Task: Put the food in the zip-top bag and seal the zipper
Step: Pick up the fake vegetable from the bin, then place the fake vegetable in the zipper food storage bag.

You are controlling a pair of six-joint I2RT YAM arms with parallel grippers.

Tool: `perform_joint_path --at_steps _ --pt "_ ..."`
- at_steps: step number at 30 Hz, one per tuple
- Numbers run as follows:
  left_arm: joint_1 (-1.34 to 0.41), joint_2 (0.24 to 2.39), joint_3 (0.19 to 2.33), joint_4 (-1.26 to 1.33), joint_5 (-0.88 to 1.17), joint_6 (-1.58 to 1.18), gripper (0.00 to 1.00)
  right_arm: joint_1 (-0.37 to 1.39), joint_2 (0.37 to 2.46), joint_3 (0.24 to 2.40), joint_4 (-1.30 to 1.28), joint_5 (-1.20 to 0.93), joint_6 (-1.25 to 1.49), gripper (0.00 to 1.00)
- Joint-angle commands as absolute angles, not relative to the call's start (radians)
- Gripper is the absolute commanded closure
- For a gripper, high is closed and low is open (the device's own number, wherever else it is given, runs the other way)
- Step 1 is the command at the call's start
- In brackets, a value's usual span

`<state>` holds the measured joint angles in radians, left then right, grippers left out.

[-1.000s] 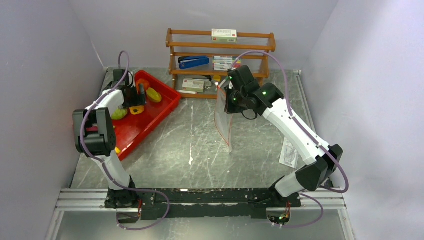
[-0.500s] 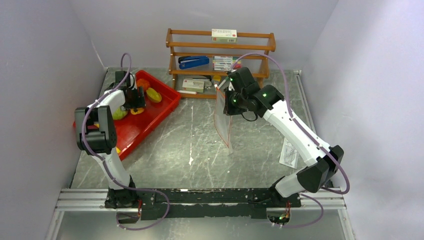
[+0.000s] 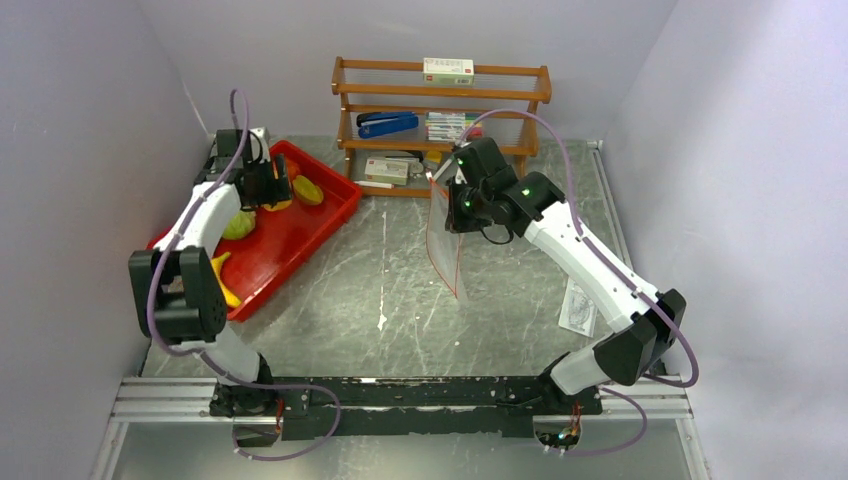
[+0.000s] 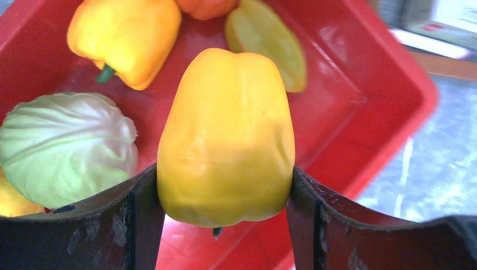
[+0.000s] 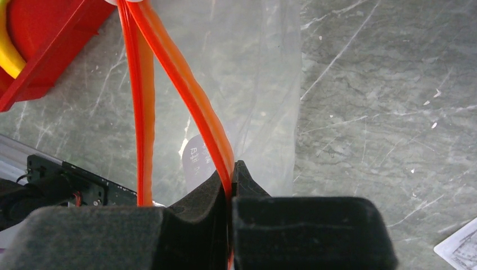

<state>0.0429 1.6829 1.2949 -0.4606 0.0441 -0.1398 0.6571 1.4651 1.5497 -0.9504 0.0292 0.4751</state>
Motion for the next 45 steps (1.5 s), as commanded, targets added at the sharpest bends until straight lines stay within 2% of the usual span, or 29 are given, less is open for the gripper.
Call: perform_joint_path --at_steps 1,12,16,23,29,31,36,40,45 --pt "0.034 1.547 1.227 -0.465 0.233 -0.167 0.59 0.664 1.467 1.541 -0.935 0.041 0.494 1.0" --pt "0.033 1.301 1.069 -0.435 0.67 -0.186 0.56 0.67 1.514 1.541 -0.931 0.039 0.512 1.0" --pt "0.019 1.224 0.967 -0.363 0.856 -0.268 0.56 0.671 1.516 1.535 -0.927 0.059 0.514 1.0" --pt "-0.006 1.058 0.8 -0.191 1.027 -0.476 0.56 0.672 1.545 1.523 -0.912 0.062 0.526 1.0" --pt "-0.111 0.939 0.64 0.2 1.033 -0.828 0.56 0.682 1.563 1.529 -0.896 0.063 0.552 1.0" --pt "-0.192 0.929 0.642 0.222 0.964 -0.864 0.53 0.691 1.566 1.529 -0.897 0.073 0.563 1.0" --pt "-0.366 0.998 0.626 0.477 0.928 -1.024 0.54 0.708 1.567 1.539 -0.904 0.088 0.576 1.0" --pt "-0.403 1.026 0.6 0.656 0.918 -1.132 0.52 0.715 1.558 1.545 -0.897 0.097 0.592 1.0" --pt "-0.433 1.106 0.531 1.006 0.914 -1.37 0.53 0.725 1.566 1.587 -0.916 0.111 0.595 1.0"
